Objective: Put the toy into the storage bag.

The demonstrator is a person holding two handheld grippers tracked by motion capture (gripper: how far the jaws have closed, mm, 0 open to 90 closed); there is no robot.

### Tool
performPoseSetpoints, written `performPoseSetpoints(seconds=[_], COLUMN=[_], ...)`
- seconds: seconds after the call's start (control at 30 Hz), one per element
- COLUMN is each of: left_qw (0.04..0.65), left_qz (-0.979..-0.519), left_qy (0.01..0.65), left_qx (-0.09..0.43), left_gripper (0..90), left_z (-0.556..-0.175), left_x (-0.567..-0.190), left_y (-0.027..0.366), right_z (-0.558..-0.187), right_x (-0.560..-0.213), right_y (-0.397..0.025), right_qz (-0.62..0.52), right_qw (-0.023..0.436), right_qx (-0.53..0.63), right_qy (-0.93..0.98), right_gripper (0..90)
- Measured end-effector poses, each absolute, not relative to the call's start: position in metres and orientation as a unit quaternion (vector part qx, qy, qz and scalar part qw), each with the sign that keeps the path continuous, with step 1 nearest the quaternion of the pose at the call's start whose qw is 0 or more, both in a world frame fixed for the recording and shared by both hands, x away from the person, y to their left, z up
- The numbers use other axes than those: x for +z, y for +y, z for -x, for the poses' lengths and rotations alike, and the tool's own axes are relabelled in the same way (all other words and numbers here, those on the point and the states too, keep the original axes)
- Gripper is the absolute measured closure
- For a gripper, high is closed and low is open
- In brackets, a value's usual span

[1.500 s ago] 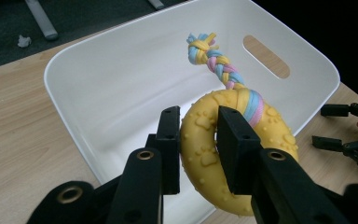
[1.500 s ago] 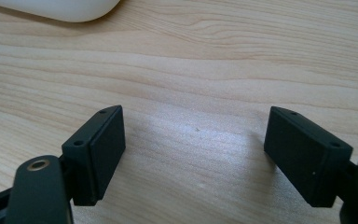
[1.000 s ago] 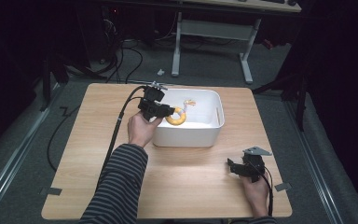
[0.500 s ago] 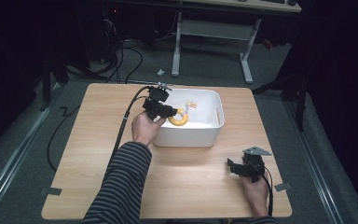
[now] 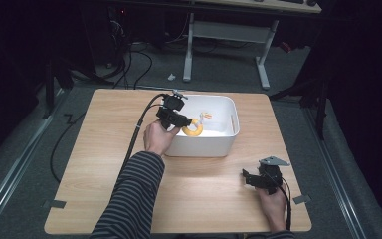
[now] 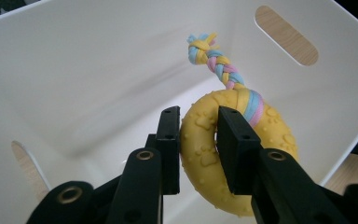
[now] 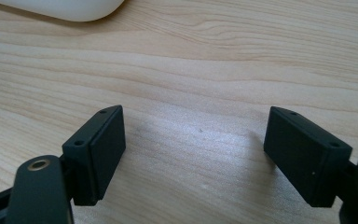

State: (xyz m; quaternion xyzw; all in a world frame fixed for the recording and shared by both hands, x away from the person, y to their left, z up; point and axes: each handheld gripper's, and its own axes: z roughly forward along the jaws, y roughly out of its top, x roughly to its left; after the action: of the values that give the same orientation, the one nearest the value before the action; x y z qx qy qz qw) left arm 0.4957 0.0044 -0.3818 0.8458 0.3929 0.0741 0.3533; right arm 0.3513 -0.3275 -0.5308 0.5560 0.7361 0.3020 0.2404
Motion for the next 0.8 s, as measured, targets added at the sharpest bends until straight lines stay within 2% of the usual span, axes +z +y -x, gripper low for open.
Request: performPoseSetpoints(seconds=[0.8], left_qw=[0.326], left_qz=[-0.855], left_qy=[0.397], left_qx=[0.074], left_gripper=[70.1], left_z=[-0.4961], left_x=[-0.3866], left_y=[-0.0029], right_z=[-0.3531], right_x=[-0.5307], right_y=[-0.3276], right_qz=[-0.554], right_qw=[0.241], right_qx=[0.304], right_qy=[0.737], right_gripper=[22.9])
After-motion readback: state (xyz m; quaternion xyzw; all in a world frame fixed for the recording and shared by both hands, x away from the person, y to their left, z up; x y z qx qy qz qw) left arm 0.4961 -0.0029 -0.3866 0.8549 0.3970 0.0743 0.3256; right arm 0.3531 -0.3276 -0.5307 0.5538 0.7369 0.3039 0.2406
